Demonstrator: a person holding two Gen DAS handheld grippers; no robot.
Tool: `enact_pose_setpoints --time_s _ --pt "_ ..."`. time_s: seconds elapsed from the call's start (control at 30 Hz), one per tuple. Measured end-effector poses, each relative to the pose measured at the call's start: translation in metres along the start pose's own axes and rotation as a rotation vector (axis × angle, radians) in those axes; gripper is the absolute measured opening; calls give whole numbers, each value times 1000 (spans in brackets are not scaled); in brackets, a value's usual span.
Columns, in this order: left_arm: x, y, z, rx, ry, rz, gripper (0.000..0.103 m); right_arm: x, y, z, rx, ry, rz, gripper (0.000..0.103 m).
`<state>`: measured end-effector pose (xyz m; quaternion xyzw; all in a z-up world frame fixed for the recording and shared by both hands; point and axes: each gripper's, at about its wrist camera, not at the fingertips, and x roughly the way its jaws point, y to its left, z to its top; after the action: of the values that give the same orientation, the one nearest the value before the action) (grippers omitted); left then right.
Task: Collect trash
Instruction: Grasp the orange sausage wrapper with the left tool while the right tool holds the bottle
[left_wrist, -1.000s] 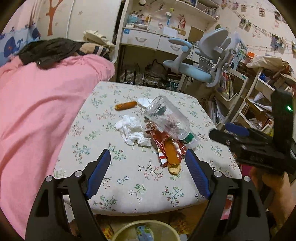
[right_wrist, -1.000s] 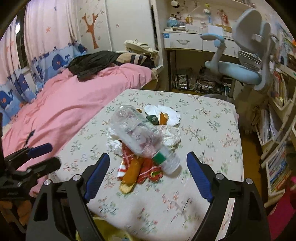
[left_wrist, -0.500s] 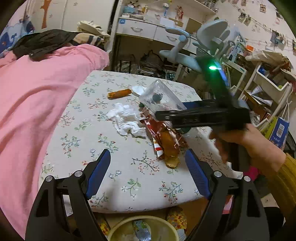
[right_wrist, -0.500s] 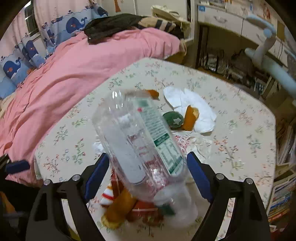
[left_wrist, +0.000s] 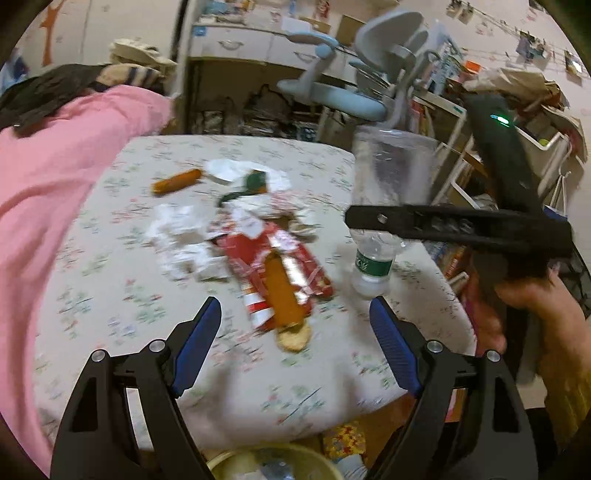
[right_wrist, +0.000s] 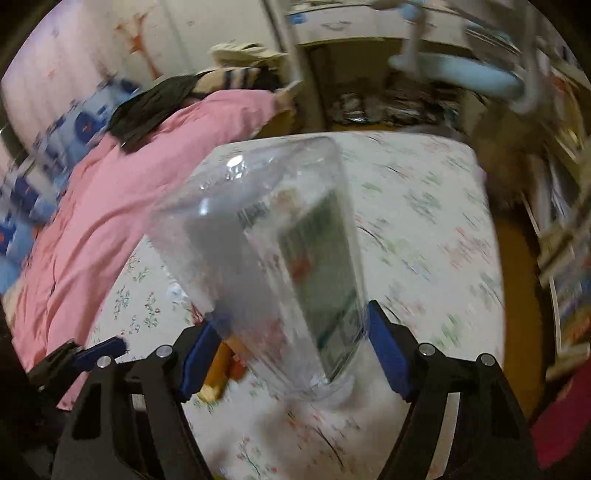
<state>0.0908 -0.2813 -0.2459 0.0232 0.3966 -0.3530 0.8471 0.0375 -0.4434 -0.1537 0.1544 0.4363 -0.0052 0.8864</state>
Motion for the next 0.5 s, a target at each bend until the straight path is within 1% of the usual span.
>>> enact_pose_setpoints --time_s 0.03,0.1,0.13,0.17,0.2,0.27,0.37,0.43,0.47,0.5 --pt "11 -1 3 -4 19 -11 73 -2 -5 -2 20 1 3 71" --pt "28 -1 7 -12 57 -19 59 -6 -16 -6 65 -5 19 71" --pt "34 0 8 -16 70 -19 56 -7 -20 -7 87 -12 37 71" --pt "41 1 10 -15 85 -13 50 -7 -23 -7 101 -20 50 71" --pt "46 1 10 -10 92 -9 46 -8 -26 -8 112 -29 65 71" --pt "56 -1 13 4 110 9 45 -6 -27 -6 124 -40 80 71" --pt "69 1 14 0 145 25 45 -5 -23 -4 115 -46 78 71" --pt "77 1 15 6 163 35 45 -6 -24 -2 116 -49 93 71" --pt "81 0 15 12 173 37 41 -7 -24 -1 117 -54 98 70" --pt "84 1 15 16 182 40 34 -8 -25 0 118 -60 103 70"
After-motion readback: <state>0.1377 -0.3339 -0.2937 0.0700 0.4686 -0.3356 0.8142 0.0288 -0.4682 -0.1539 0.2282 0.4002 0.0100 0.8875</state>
